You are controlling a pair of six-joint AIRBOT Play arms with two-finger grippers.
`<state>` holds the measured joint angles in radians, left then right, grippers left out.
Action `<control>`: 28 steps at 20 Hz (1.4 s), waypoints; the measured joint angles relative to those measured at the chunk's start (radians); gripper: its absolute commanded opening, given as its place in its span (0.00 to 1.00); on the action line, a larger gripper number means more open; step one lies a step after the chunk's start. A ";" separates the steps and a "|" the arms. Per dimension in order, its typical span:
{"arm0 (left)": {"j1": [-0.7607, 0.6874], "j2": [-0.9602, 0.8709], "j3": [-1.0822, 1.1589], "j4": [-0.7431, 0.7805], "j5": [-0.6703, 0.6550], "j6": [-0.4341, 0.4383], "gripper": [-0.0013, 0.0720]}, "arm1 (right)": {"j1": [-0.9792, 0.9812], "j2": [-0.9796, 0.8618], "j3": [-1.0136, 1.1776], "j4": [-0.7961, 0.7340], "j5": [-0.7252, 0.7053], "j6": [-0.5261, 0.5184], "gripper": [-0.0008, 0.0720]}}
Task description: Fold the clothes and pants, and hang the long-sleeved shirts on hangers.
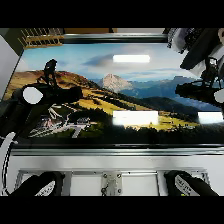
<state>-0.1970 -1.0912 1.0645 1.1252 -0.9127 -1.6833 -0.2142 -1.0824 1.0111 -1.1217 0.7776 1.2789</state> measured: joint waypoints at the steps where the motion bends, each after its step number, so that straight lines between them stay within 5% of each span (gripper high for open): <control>1: 0.000 0.000 0.000 0.000 0.000 0.000 0.03 | 0.000 0.000 0.000 0.000 0.000 0.000 0.03; 9: 0.000 0.000 0.000 -0.002 0.005 0.000 0.06 | 0.000 0.000 0.000 0.000 0.000 0.000 0.03; 11: 0.002 0.000 0.000 0.003 0.027 0.002 0.99 | 0.000 0.000 0.000 0.000 0.000 0.000 0.03; 16: 0.086 -0.032 0.025 0.100 0.118 -0.002 0.84 | 0.000 0.000 0.000 0.000 0.000 0.000 0.03; 28: 0.346 -0.372 0.300 0.581 -0.065 -0.082 0.86 | 0.000 0.000 0.000 0.000 0.000 0.000 0.03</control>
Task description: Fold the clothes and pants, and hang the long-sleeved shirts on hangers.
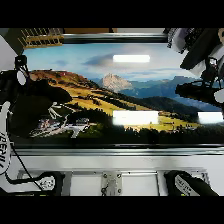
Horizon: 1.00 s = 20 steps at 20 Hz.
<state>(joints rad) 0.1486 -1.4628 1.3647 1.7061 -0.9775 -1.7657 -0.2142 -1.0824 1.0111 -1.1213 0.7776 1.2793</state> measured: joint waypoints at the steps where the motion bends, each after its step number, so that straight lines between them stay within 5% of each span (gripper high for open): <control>1: 0.023 -0.018 0.000 0.016 -0.001 -0.002 0.86 | 0.000 0.000 0.000 0.000 0.000 0.000 0.03; 7: 0.078 -0.117 0.032 -0.066 0.117 0.086 0.86 | 0.000 0.000 0.000 0.000 0.000 0.000 0.03; 15: 0.055 -0.207 0.172 -0.199 0.039 0.617 0.86 | 0.000 0.000 0.000 0.000 0.000 0.000 0.03; 20: 0.052 -0.248 0.158 -0.208 0.068 0.771 0.86 | 0.000 0.000 0.000 0.000 0.000 0.000 0.03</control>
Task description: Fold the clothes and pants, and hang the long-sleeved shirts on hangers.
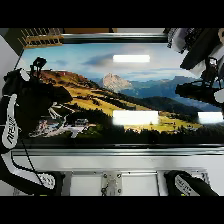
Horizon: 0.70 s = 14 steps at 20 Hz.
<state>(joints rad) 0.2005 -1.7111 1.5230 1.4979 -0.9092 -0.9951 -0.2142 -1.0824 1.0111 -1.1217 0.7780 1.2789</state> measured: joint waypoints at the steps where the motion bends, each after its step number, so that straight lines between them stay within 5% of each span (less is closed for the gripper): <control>1: 0.000 -0.013 -0.001 -0.001 -0.007 0.012 0.86 | 0.000 0.000 0.000 0.000 0.000 0.000 0.03; 3: 0.000 -0.037 -0.003 -0.003 -0.028 0.029 0.85 | 0.000 0.000 0.000 0.000 0.000 0.000 0.03; 4: 0.000 -0.045 -0.003 -0.004 -0.035 0.029 0.68 | 0.000 0.000 0.000 0.000 0.000 0.000 0.03; 6: -0.001 -0.055 -0.003 -0.007 -0.043 0.008 0.06 | 0.000 0.000 0.000 0.000 0.000 0.000 0.03; 14: -0.106 -0.011 0.147 -0.008 -0.119 -0.137 0.02 | 0.000 0.000 0.000 0.000 0.000 0.000 0.03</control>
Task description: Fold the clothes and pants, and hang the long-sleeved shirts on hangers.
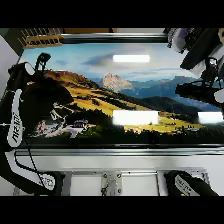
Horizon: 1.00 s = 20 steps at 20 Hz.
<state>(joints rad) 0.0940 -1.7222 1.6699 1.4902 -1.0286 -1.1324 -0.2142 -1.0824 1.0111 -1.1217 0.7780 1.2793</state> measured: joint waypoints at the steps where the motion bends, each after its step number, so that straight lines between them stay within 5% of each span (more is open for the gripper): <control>1: -0.037 0.018 0.029 -0.009 -0.008 -0.005 0.02 | 0.000 0.000 0.000 0.000 0.000 0.000 0.03; 8: -0.388 0.095 0.203 -0.251 -0.037 0.027 0.02 | 0.000 0.000 0.000 0.000 0.000 0.000 0.03; 15: -0.725 0.055 0.232 -0.326 -0.052 0.037 0.03 | 0.000 0.000 0.000 0.023 0.000 0.000 0.03; 16: -0.755 0.044 0.232 -0.330 -0.053 0.023 0.39 | 0.000 0.000 0.000 0.032 0.000 0.000 0.03; 17: -0.783 0.033 0.233 -0.333 -0.056 0.002 0.87 | 0.000 0.000 0.000 0.039 0.000 0.001 0.03; 20: -0.822 0.014 0.234 -0.337 -0.072 -0.082 0.83 | -0.003 0.003 0.000 0.050 0.004 -0.008 0.03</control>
<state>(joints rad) -0.7280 -1.7084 1.9041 1.1534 -1.1011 -1.2140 -0.2176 -1.0798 1.0111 -1.0714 0.7818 1.2709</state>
